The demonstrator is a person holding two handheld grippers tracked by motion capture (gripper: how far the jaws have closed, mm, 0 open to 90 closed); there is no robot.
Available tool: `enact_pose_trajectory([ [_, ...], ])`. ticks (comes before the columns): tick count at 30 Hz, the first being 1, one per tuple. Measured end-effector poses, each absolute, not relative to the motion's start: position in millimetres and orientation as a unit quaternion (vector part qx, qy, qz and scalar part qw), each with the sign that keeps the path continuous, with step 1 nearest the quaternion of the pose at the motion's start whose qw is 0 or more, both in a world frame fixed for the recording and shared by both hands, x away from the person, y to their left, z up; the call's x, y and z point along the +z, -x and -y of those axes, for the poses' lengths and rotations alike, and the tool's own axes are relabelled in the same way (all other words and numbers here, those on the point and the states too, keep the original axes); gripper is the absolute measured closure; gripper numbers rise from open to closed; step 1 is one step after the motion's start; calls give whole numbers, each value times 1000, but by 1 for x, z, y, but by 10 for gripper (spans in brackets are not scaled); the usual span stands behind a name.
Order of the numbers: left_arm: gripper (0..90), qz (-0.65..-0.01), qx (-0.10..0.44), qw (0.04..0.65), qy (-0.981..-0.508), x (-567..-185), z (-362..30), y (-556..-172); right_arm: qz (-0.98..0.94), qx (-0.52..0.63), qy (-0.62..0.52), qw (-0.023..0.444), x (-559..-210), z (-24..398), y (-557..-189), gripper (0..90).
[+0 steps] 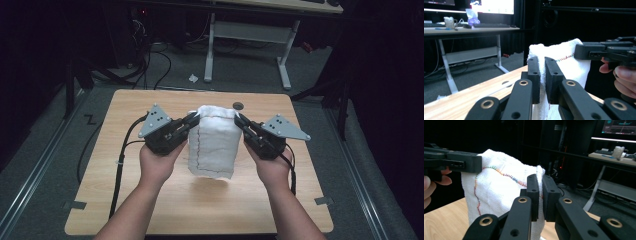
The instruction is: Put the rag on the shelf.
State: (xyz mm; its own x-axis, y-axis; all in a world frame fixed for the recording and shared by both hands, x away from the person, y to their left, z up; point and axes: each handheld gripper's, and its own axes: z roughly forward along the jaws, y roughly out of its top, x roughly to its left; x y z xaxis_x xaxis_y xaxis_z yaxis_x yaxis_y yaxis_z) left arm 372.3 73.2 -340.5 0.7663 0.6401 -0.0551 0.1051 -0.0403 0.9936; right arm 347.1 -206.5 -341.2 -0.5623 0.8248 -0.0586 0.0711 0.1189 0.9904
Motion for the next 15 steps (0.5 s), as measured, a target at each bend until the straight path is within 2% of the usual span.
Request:
enact_pose_trajectory([
  [15,842,-264,249,620,-696,-315,-61,-404,-661,572,-337,350,-309,212,-376,858],
])
